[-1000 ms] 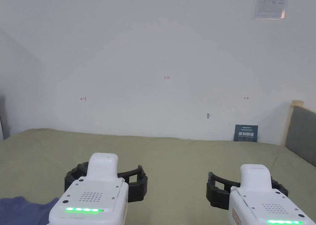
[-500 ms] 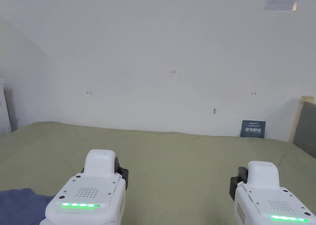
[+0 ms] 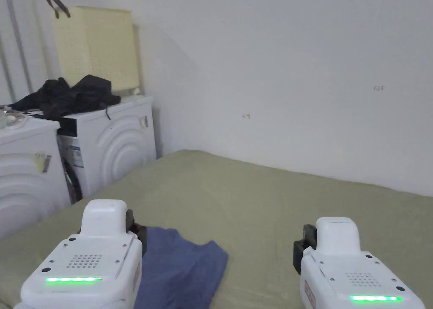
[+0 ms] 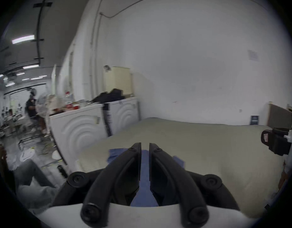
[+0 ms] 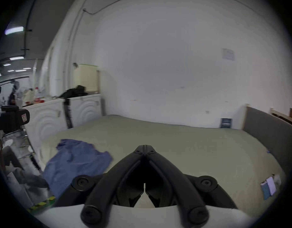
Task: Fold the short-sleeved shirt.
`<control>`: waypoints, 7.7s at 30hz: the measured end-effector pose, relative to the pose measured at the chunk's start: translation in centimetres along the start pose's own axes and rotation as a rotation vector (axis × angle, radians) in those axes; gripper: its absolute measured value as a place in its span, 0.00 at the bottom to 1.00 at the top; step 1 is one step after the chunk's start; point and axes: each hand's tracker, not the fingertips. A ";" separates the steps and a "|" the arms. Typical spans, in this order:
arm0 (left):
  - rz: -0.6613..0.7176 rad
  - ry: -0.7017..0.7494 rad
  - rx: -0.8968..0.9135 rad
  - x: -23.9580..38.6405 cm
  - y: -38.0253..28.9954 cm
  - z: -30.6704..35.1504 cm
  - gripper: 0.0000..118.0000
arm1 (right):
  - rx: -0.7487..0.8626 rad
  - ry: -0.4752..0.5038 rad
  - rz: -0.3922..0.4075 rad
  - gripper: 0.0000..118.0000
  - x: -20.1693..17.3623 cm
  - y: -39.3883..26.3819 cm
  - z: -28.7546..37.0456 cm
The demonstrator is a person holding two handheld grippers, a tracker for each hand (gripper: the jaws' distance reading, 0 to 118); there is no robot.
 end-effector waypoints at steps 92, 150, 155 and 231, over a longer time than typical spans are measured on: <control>-0.396 -1.026 -0.888 55.7 -19.2 -7.6 0.08 | -0.350 -0.527 -0.147 0.00 25.5 -12.2 11.8; -0.278 -0.505 -0.863 20.2 -17.0 -19.3 0.02 | -0.431 -0.460 -0.155 0.00 24.0 -14.4 7.3; -0.291 -0.470 -0.871 20.0 -17.0 -19.8 0.02 | -0.498 -0.533 -0.180 0.00 31.8 -15.0 5.5; -0.267 -0.319 -0.383 29.7 3.9 -31.2 0.02 | -0.470 -0.701 -0.101 0.01 47.7 2.2 -9.3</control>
